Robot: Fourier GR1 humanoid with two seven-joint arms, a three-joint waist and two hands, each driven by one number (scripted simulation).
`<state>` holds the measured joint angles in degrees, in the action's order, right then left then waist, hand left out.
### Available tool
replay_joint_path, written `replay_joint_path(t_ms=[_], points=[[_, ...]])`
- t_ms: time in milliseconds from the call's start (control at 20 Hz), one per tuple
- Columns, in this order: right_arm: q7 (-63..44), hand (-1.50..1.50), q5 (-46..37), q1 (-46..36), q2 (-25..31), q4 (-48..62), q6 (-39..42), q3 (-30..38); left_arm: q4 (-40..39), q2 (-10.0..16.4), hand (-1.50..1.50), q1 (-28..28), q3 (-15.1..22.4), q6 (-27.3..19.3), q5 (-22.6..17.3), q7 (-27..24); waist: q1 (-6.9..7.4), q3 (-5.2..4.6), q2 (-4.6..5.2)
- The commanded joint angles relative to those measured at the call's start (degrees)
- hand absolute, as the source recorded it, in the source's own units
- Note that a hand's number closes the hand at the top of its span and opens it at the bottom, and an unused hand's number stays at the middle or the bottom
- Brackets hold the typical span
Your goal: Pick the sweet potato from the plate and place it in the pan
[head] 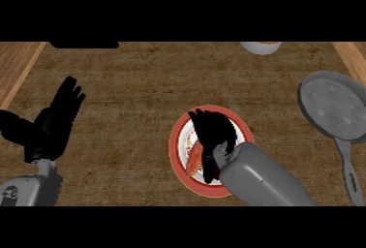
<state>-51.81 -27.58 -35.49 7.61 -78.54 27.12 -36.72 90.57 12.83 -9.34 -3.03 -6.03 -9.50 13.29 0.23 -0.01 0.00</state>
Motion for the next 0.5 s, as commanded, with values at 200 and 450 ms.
replay_joint_path(t_ms=[200,450], points=[[1.61,-1.5,-7.02,3.37,-4.7,5.23,1.9,0.81,2.77,-0.33,0.0,1.73,-0.69,1.06,0.82,0.41,0.08,0.01,-0.05],[10.62,-1.5,-12.93,3.16,-5.33,13.12,-2.28,3.93,2.17,-1.27,0.0,0.45,-0.57,1.2,1.89,0.98,0.06,0.02,0.02]])
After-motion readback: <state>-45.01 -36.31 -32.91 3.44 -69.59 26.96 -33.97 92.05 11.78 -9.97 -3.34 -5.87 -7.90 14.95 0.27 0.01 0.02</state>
